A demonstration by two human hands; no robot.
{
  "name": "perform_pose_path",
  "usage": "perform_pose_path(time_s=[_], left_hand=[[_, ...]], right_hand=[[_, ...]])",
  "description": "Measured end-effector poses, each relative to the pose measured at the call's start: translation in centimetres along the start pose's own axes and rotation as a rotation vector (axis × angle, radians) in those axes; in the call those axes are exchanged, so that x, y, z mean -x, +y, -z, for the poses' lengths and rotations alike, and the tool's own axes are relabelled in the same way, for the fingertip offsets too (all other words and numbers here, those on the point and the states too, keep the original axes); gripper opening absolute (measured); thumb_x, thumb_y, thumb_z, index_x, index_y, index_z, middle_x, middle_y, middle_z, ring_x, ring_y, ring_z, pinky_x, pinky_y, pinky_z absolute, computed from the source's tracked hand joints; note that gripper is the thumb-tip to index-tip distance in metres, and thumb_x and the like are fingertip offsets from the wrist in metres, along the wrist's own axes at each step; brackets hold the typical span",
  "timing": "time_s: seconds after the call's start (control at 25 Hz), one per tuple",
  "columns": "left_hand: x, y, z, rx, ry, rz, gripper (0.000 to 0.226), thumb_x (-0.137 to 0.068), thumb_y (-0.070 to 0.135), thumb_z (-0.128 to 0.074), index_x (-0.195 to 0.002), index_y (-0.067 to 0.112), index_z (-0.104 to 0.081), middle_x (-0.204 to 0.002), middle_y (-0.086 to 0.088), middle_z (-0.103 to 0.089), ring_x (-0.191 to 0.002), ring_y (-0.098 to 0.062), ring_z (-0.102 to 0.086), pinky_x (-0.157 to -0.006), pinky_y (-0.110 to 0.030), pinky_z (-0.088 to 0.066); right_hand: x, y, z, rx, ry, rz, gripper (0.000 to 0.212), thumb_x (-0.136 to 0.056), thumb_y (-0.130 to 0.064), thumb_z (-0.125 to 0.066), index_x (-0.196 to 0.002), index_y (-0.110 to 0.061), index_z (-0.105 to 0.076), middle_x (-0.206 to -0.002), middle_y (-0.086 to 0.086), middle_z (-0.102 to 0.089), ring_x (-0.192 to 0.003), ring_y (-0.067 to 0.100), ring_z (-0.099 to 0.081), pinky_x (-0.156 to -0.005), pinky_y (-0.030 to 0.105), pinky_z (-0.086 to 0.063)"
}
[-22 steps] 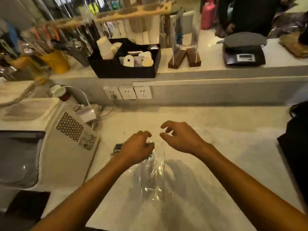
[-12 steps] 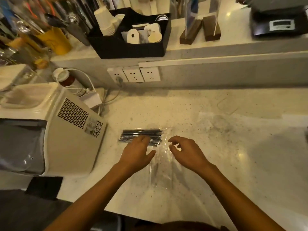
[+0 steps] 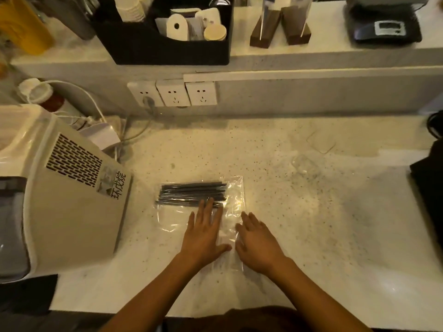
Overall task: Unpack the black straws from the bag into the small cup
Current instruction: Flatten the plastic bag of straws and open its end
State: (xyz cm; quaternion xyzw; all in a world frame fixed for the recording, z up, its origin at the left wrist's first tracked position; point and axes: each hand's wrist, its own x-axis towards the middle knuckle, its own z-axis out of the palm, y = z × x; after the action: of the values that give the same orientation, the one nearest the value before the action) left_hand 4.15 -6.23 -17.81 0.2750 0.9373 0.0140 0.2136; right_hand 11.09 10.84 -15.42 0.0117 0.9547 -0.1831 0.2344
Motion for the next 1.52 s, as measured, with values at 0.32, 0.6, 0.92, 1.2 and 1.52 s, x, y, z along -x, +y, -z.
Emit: perform_pose_path(time_s=[0.32,0.6,0.92,1.2,1.52], left_hand=[[3.3,0.3,-2.1,0.052,-0.023,0.031,0.107,-0.087,0.078,-0.041,-0.159,0.024,0.017,-0.163,-0.009,0.034,-0.149,-0.030,0.033,-0.123,-0.049,0.008],[4.8,0.6,-2.8,0.055,-0.040,0.050,0.107,-0.086,0.079,-0.041,-0.160,0.024,0.014,-0.164,-0.008,0.032,-0.150,-0.030,0.031,-0.123,-0.048,0.009],[5.2,0.7,-2.7,0.068,-0.004,0.031,0.103,-0.085,0.077,-0.047,-0.162,0.025,-0.003,-0.169,-0.009,0.018,-0.151,-0.030,0.025,-0.121,-0.052,0.007],[3.2,0.3,0.5,0.113,0.214,0.032,0.059,-0.087,0.055,-0.064,-0.134,0.019,-0.059,-0.149,-0.011,-0.051,-0.140,-0.033,-0.046,-0.117,-0.055,-0.033],[0.2,-1.6,1.3,0.184,0.198,0.131,0.099,-0.083,0.071,-0.060,-0.160,0.023,-0.021,-0.171,-0.006,-0.010,-0.157,-0.030,-0.002,-0.122,-0.052,0.000]], right_hand=[[2.2,-0.3,-2.8,0.047,0.035,0.037,0.062,-0.103,-0.040,-0.038,-0.160,-0.018,-0.023,-0.171,0.010,-0.002,-0.157,0.030,0.003,-0.126,0.045,-0.008],[3.2,0.5,-3.9,0.059,0.044,0.027,0.057,-0.098,-0.041,-0.038,-0.154,-0.029,-0.036,-0.171,0.003,-0.013,-0.156,0.034,-0.004,-0.122,0.057,-0.006],[3.0,0.7,-2.9,0.074,0.091,0.017,0.036,-0.096,-0.029,-0.048,-0.130,-0.027,-0.062,-0.156,0.001,-0.046,-0.145,0.033,-0.035,-0.119,0.060,-0.017],[0.2,1.6,-0.6,-0.059,0.127,0.032,0.030,-0.098,-0.020,-0.052,-0.122,-0.025,-0.068,-0.125,-0.002,-0.066,-0.120,0.024,-0.054,-0.109,0.044,-0.036],[-6.9,6.7,6.1,-0.347,0.050,-0.092,0.030,-0.094,-0.016,-0.063,-0.122,-0.025,-0.061,-0.089,-0.011,-0.064,-0.076,0.012,-0.064,-0.063,0.024,-0.045]])
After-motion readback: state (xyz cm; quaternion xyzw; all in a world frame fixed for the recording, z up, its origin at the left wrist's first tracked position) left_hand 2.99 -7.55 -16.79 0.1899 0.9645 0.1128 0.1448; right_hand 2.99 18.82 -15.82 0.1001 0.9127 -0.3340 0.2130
